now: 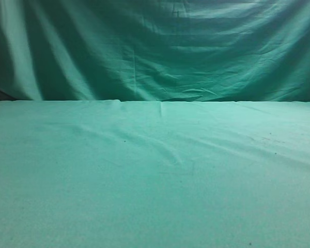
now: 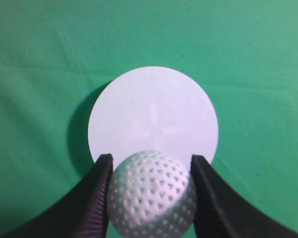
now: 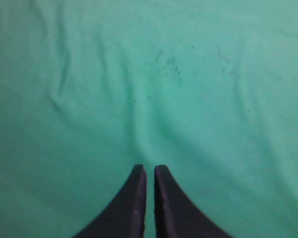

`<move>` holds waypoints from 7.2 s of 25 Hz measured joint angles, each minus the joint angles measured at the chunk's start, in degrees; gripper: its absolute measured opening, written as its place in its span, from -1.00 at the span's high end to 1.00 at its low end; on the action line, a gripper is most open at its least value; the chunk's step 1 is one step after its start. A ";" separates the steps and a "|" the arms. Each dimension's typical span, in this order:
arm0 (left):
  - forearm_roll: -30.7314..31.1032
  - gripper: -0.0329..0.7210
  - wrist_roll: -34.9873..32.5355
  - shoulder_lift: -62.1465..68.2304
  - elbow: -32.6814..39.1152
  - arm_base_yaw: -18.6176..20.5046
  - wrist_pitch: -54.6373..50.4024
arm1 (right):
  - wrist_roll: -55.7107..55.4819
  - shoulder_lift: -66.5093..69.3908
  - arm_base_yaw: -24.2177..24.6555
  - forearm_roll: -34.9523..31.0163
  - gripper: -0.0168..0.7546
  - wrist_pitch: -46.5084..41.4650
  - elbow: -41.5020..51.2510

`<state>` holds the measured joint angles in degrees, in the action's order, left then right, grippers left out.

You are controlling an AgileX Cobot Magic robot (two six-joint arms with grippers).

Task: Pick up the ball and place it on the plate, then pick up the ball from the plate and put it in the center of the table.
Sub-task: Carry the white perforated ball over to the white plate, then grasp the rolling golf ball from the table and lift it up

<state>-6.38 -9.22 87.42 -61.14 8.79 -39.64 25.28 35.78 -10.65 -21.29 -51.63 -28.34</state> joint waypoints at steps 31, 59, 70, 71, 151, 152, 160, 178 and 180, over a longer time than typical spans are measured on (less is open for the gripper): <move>4.86 -0.44 0.00 12.77 -0.14 0.02 10.38 | -8.81 19.00 -1.40 6.78 0.82 1.60 -4.11; -25.62 0.91 -23.81 -7.46 -14.44 -13.10 -13.48 | -8.81 19.00 -1.40 6.81 0.82 1.60 -4.11; -24.12 0.91 -24.78 -37.45 12.31 -13.14 0.57 | -8.81 19.00 -2.33 6.91 0.82 1.60 -4.11; -24.07 0.91 -26.14 -40.10 14.14 -13.14 1.02 | -8.81 19.00 -3.02 7.11 0.82 1.60 -4.11; -19.27 0.91 -30.97 -55.91 33.20 -13.14 5.09 | -21.20 33.34 -24.81 13.94 0.82 -7.68 -10.48; -19.23 0.91 -30.97 -55.91 33.20 -13.14 5.09 | -20.49 33.50 -24.81 13.72 0.82 -7.60 -10.48; -18.29 0.91 -30.97 -55.91 33.20 -13.14 5.09 | -12.24 36.16 -24.81 9.28 -0.29 -5.61 -10.48; -18.15 0.91 -30.97 -55.91 33.20 -13.14 5.09 | -11.95 48.60 -24.81 12.38 -0.44 -0.12 -10.61; -18.15 0.91 -30.97 -55.91 33.20 -13.14 5.09 | -11.95 49.21 -24.81 12.46 -0.44 0.02 -10.61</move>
<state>-24.54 -40.19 31.51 -27.93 -4.35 -34.54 13.33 84.99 -35.46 -8.83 -51.60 -38.95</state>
